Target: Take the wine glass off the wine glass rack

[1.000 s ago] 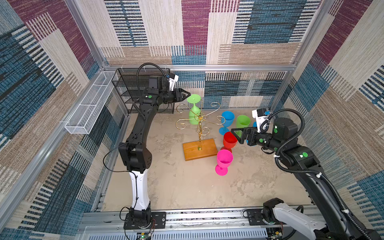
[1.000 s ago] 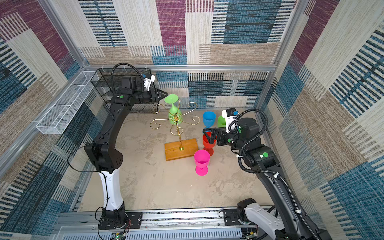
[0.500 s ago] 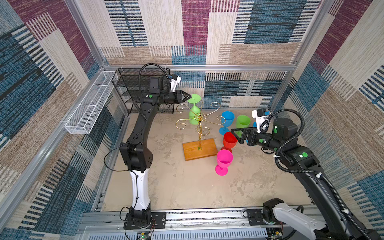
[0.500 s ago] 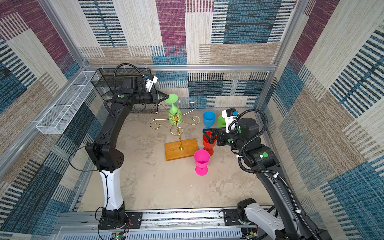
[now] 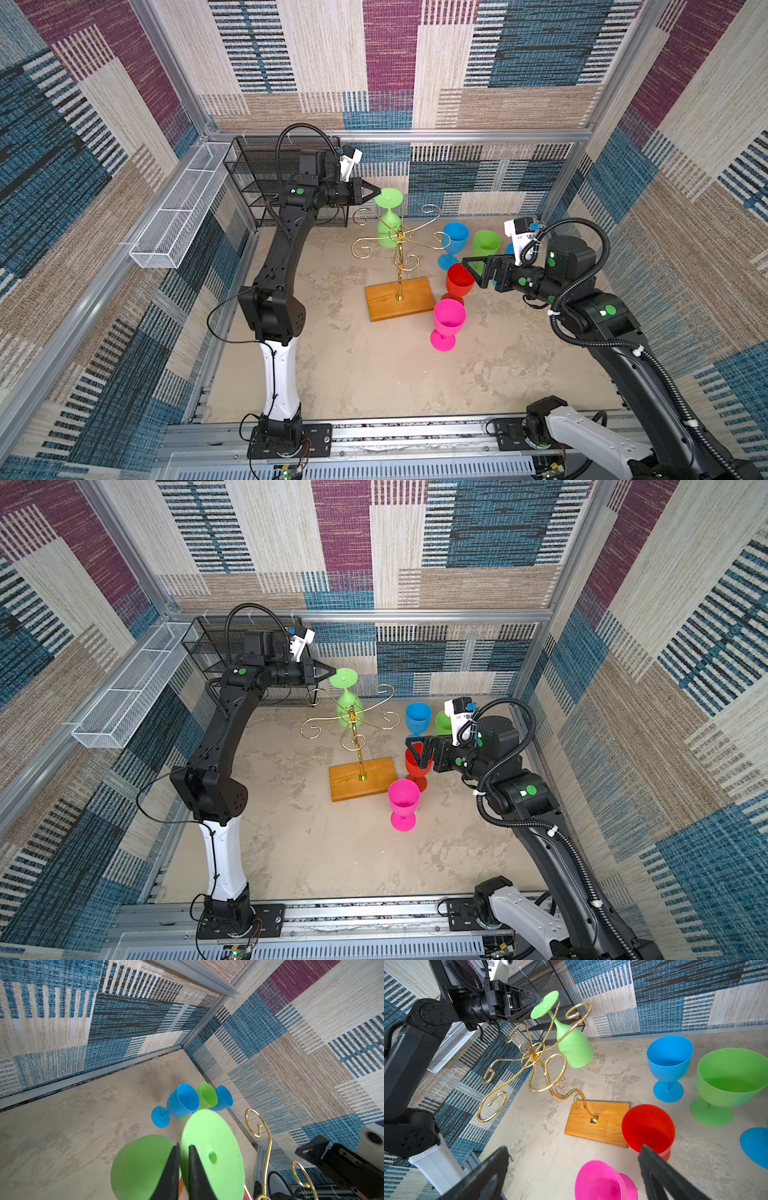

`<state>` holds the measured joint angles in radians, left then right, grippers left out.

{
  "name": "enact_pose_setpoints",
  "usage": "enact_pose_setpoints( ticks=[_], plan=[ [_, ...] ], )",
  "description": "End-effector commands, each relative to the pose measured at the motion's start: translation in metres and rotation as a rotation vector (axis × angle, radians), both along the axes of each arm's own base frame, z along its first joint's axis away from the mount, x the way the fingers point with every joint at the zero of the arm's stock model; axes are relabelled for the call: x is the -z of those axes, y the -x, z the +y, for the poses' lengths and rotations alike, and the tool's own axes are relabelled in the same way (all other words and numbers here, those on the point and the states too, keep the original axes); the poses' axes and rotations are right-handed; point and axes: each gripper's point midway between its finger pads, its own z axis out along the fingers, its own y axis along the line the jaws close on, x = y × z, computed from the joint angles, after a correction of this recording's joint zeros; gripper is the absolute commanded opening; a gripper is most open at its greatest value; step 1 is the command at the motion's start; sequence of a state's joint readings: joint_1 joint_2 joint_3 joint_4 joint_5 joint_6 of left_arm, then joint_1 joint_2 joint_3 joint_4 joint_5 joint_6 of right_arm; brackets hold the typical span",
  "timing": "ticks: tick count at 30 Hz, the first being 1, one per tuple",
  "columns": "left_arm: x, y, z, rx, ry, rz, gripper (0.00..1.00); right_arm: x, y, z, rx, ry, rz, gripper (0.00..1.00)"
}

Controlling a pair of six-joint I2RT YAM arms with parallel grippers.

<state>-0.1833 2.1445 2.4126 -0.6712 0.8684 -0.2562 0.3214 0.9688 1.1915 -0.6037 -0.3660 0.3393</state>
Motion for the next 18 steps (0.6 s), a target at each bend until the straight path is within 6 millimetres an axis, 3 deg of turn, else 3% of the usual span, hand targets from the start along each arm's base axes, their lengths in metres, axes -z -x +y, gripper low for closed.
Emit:
enact_pose_setpoints(
  ticks=[1, 8, 10, 12, 18],
  plan=[
    [-0.006, 0.005, -0.002, 0.022, 0.015, 0.000, 0.10, -0.005, -0.002, 0.000, 0.003, -0.003, -0.026, 0.99],
    [-0.005, 0.004, -0.001, 0.018, 0.018, 0.008, 0.06, -0.005, -0.001, 0.000, 0.001, -0.005, -0.026, 0.99],
    [-0.005, 0.005, -0.001, 0.021, 0.017, 0.010, 0.30, -0.004, -0.002, 0.000, 0.000, -0.005, -0.023, 0.99],
    [-0.004, 0.007, 0.000, 0.022, 0.006, 0.007, 0.43, -0.004, -0.002, 0.000, 0.002, -0.005, -0.024, 0.99],
    [0.005, 0.008, 0.003, 0.011, -0.040, 0.013, 0.48, -0.004, -0.003, 0.001, -0.001, -0.006, -0.024, 0.99]
  ],
)
